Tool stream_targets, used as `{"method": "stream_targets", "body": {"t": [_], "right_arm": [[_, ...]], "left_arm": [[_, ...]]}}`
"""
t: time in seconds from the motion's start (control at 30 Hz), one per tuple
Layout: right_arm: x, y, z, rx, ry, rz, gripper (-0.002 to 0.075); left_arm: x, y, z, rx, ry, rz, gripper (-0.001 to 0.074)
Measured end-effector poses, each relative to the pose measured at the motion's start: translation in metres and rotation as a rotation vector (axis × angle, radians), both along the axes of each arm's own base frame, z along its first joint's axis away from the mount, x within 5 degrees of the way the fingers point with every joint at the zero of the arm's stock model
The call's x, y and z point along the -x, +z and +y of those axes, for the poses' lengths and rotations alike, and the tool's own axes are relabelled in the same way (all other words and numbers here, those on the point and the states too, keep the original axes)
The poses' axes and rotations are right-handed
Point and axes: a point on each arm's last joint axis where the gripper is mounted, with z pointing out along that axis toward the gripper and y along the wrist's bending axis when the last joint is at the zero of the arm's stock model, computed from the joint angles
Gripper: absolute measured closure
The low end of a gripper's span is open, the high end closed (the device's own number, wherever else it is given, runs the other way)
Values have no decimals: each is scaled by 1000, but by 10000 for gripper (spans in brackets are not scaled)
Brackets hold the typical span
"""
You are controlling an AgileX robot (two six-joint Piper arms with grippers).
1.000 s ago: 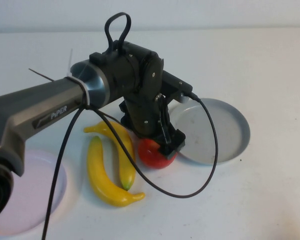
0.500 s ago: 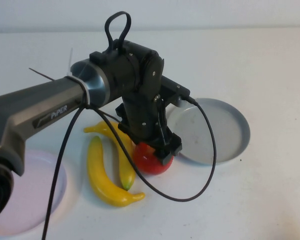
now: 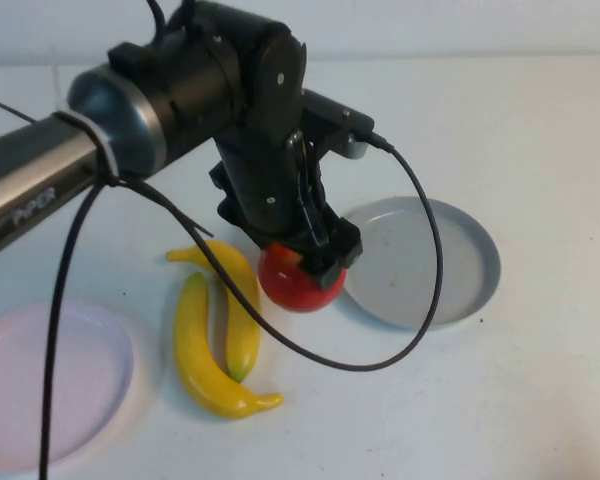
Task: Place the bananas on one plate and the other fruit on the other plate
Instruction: Put one type of fruit in the left plate
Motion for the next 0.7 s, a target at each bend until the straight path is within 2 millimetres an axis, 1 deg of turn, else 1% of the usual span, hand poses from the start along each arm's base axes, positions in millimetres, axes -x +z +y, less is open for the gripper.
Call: {"method": "stream_targets", "body": {"t": [0.07,0.17,0.33,0.43,0.5,0.6,0.7], "right_arm": [[0,0,0,0,0,0,741],[0,0,0,0,0,0,741],[0,0,0,0,0,0,741],[0,0,0,0,0,0,741],[0,0,0,0,0,0,741],[0,0,0,0,0,0,741],[0,0,0,0,0,0,741]], "left_arm": [[4,14,5,12,4,-36,154],[8,28,11,11,13,-76,154],[11,44,21,2,41,-131,154],[13,49,34,-3,78,-142,154],[16,47,46,-15,106,-132,154],[25,37,74,-51,172,-92,154],[38,18,110,-106,258,-26,154]]}}
